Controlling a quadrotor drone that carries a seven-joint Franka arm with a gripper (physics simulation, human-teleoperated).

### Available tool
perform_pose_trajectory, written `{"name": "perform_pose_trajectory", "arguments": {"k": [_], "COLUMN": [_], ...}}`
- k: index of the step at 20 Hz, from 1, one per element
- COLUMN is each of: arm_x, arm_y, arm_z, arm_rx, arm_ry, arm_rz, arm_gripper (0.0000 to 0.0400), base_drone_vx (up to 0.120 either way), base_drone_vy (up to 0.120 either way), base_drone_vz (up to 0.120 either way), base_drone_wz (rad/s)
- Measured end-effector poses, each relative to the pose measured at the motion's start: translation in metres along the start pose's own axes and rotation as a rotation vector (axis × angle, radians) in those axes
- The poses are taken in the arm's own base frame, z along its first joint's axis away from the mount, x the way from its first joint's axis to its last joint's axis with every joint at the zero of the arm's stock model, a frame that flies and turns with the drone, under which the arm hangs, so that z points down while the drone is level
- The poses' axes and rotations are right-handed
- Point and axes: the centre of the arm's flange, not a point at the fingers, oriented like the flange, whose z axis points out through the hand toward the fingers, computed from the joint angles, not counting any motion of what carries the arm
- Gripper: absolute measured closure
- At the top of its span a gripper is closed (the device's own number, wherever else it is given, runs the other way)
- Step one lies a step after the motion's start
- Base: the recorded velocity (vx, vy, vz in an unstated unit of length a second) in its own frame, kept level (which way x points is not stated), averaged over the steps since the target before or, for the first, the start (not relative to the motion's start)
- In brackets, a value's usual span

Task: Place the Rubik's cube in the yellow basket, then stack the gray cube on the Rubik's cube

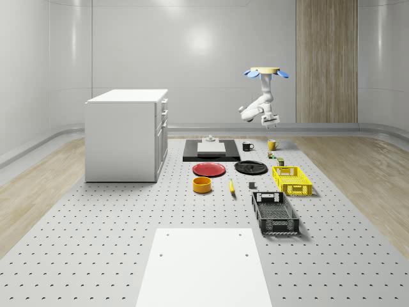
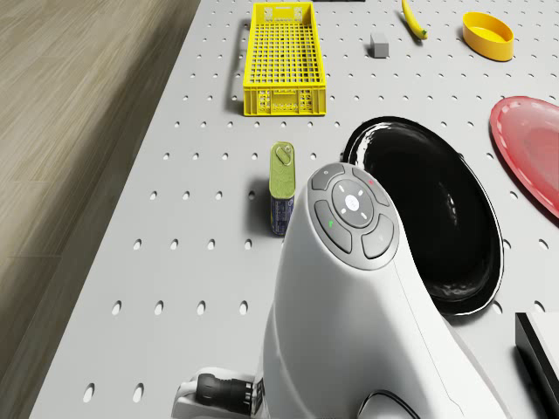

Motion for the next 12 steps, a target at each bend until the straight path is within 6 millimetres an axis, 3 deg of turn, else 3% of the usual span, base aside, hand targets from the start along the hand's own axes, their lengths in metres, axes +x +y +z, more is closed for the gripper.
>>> {"name": "perform_pose_trajectory", "arguments": {"k": [4, 6, 12], "arm_x": [-0.0059, -0.0076, -0.0102], "arm_y": [-0.0058, -0.0075, -0.0100], "arm_z": [0.0000, 0.0002, 0.0005], "arm_rx": [-0.058, -0.074, -0.099], "arm_ry": [0.061, 0.078, 0.105], "arm_rz": [-0.002, -0.003, -0.003], "arm_gripper": [0.0000, 0.0000, 0.0000], "base_drone_vx": [0.120, 0.040, 0.120], "base_drone_vy": [-0.120, 0.000, 0.000], "base_drone_vz": [-0.120, -0.120, -0.120], "base_drone_wz": [0.000, 0.000, 0.000]}}
